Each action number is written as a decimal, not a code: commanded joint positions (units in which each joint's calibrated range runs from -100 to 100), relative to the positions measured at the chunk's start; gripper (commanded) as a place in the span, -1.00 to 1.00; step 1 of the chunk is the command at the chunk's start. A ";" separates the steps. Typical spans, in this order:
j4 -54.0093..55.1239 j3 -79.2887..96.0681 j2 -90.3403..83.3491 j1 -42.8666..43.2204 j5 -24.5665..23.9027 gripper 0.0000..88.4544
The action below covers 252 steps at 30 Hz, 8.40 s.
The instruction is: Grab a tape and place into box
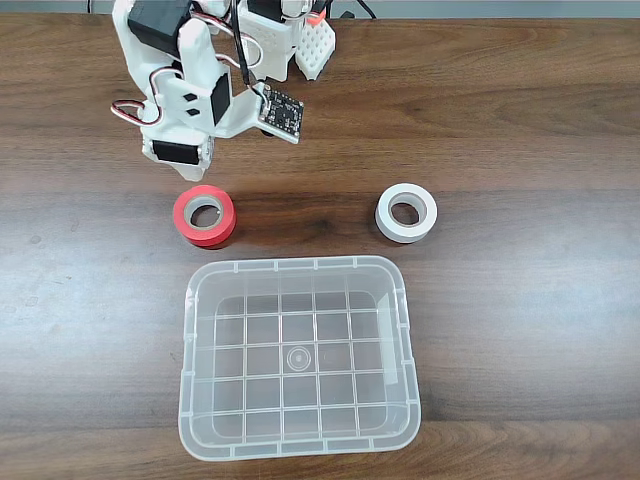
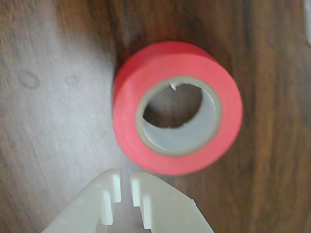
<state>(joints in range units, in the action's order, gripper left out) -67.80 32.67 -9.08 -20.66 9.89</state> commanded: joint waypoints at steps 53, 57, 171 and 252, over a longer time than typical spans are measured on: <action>4.78 -4.77 7.15 -0.55 1.45 -0.95; 0.42 -6.78 -2.50 0.32 1.45 -0.94; -32.20 -80.90 -3.71 30.54 -7.20 -0.98; 0.67 64.00 -89.71 22.34 -8.57 -0.98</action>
<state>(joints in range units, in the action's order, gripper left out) -68.22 97.29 -98.07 1.88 1.54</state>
